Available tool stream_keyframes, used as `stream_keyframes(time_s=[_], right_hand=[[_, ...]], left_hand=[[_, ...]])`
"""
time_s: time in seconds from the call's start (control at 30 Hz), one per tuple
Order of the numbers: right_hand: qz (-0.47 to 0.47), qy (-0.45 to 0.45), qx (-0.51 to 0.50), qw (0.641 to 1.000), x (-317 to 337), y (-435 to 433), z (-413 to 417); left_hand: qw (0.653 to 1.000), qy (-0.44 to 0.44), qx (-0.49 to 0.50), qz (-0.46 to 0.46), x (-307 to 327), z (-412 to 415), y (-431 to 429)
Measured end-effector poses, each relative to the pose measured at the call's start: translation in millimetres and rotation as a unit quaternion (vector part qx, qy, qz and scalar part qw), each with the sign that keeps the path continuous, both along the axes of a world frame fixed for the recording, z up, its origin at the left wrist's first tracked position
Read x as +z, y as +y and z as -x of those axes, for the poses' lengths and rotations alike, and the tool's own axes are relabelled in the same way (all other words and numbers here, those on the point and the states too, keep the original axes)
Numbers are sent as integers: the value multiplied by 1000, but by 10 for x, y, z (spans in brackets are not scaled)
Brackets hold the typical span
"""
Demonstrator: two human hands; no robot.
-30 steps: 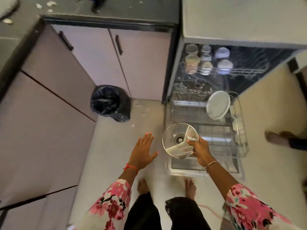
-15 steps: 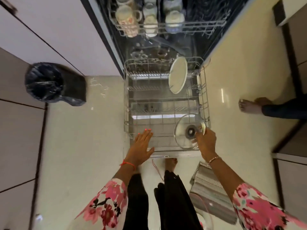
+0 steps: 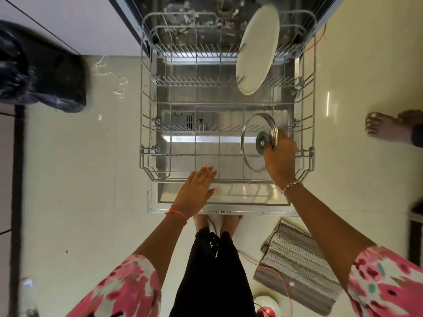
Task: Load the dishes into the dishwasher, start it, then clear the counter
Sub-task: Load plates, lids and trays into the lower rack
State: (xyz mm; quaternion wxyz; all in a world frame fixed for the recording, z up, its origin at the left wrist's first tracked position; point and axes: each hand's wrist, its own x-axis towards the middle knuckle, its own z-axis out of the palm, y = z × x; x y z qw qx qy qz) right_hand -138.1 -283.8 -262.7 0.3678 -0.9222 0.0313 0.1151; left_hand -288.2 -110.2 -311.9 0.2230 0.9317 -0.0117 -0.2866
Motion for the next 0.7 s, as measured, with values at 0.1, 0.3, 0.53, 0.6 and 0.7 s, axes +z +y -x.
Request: stream_keyframes(time_s=[0.1, 0.3, 0.53, 0.6, 0.7], right_hand=[[24, -15, 19, 999, -249, 56, -56], [76, 25, 16, 997, -564, 198, -131], [76, 54, 5, 996, -578, 301, -100], [75, 64, 4, 995, -568, 336, -90], [81, 87, 18, 993, -562, 418, -48]], left_hand=[[998, -29, 45, 38, -133, 1, -58], [989, -55, 113, 81, -177, -18, -101], [987, -52, 111, 102, -202, -5, -91], [987, -50, 114, 104, -188, -4, -84], [987, -50, 115, 101, -184, -13, -83]])
